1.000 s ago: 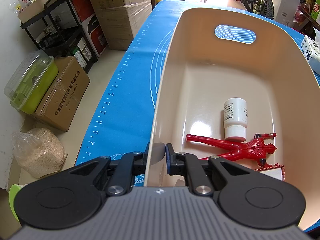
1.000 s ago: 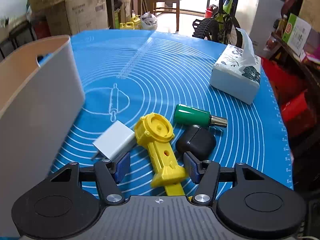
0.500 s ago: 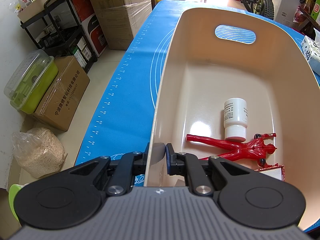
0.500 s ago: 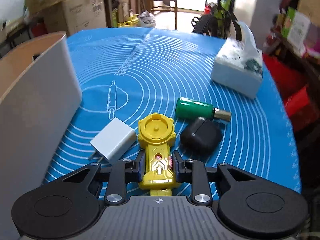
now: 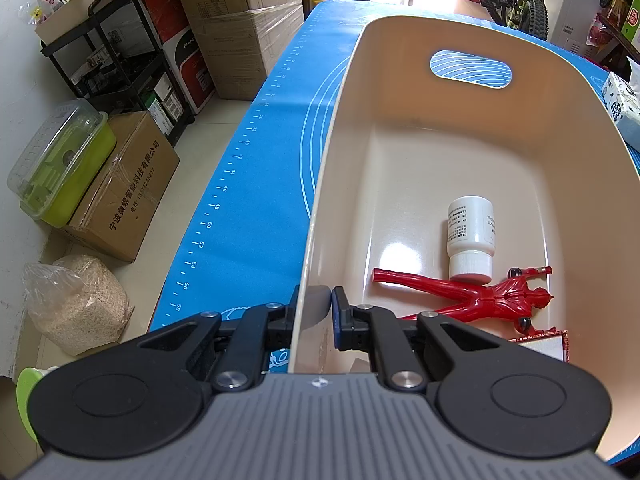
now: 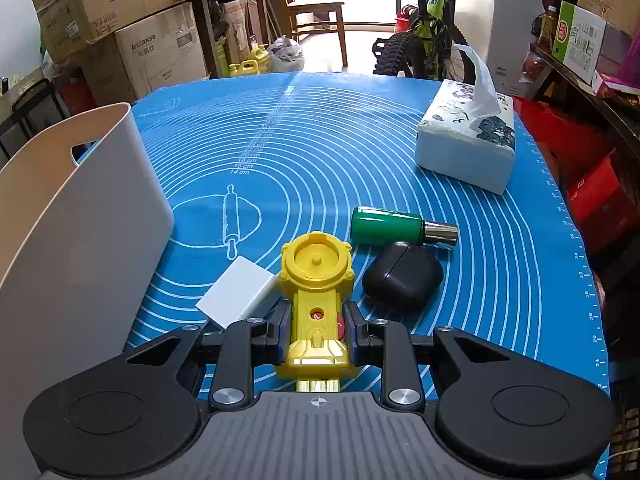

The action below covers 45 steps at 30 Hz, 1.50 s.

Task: Organize rigid objects
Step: 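Carry the yellow toy into the basket and open the right gripper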

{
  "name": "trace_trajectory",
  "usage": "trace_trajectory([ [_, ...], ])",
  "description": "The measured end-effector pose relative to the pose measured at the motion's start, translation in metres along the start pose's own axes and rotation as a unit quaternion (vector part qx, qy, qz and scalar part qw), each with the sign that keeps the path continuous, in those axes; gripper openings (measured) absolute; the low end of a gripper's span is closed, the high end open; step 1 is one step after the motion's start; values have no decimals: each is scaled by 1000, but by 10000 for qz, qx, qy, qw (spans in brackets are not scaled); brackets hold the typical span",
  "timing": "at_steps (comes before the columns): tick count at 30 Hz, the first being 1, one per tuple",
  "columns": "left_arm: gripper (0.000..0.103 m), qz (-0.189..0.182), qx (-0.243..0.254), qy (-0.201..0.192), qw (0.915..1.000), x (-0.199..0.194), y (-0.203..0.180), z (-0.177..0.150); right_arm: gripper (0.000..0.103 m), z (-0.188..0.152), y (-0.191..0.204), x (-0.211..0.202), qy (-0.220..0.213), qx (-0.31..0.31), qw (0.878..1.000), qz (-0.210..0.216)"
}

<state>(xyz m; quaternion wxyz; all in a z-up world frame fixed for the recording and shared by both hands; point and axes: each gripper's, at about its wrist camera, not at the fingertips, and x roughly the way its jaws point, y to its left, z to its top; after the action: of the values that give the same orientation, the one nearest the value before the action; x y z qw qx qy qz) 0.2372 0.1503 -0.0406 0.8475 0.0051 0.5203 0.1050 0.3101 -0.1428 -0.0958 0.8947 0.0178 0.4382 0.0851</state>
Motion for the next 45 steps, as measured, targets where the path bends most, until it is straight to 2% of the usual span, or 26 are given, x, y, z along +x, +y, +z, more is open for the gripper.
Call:
trace_trajectory([
  [7,15,-1,1,0,10000,0,0,0,36,8,1,-18,-334,112,9993,91],
  [15,15,12,27,12,10000,1,1,-1,36,18,25,-57,-886,114,9952,398],
  [23,15,-32,-4,-3,10000,-1,2,-2,36,31,68,-99,-1462,-55,9836,1058],
  [26,14,-34,-14,-9,10000,-1,3,-1,36,32,90,-104,-1448,-179,9792,1411],
  [30,14,-35,-17,-25,10000,-2,3,-1,36,25,118,-102,-1293,-500,9767,1635],
  [45,14,-30,-7,-30,10000,-2,2,-1,36,-9,182,-75,-567,-1384,9714,1843],
])
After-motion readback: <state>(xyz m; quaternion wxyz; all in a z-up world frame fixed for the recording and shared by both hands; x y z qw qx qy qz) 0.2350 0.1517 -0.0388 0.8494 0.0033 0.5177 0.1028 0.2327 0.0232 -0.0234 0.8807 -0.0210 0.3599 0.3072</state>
